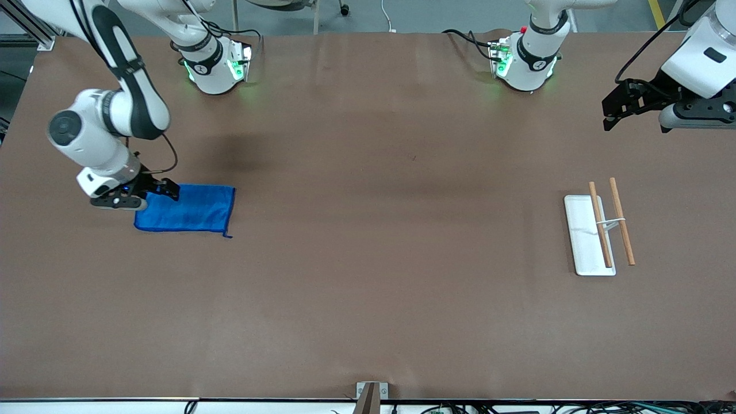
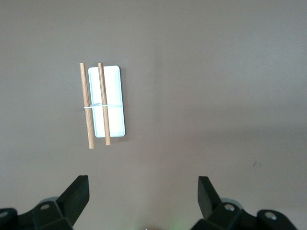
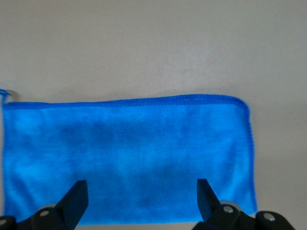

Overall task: Right arm passes towel to left arm to hang
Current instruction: 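Lower the right gripper onto the blue towel and grasp its edge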

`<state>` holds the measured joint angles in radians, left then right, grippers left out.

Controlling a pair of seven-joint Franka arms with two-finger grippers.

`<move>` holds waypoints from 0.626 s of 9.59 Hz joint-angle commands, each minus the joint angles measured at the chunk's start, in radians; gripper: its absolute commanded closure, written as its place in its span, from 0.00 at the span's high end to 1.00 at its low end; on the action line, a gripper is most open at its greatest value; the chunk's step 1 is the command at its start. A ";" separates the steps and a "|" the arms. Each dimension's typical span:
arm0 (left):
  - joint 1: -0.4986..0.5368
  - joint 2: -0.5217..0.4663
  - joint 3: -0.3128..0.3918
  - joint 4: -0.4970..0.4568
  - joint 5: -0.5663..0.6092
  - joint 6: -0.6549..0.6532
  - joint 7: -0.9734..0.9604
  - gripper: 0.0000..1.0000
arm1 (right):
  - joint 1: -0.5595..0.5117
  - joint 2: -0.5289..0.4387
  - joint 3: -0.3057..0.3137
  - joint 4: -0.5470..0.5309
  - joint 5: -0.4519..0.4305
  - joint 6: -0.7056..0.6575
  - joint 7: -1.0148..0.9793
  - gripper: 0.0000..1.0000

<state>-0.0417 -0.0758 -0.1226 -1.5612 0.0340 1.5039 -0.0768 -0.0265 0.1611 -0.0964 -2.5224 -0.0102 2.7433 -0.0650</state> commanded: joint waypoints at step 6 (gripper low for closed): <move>-0.003 0.021 0.001 -0.002 -0.016 -0.016 0.014 1.00 | 0.028 0.164 0.001 -0.006 -0.010 0.179 -0.009 0.80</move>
<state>-0.0424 -0.0755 -0.1229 -1.5600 0.0333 1.5038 -0.0768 -0.0098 0.3238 -0.0935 -2.5238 -0.0160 2.9198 -0.0667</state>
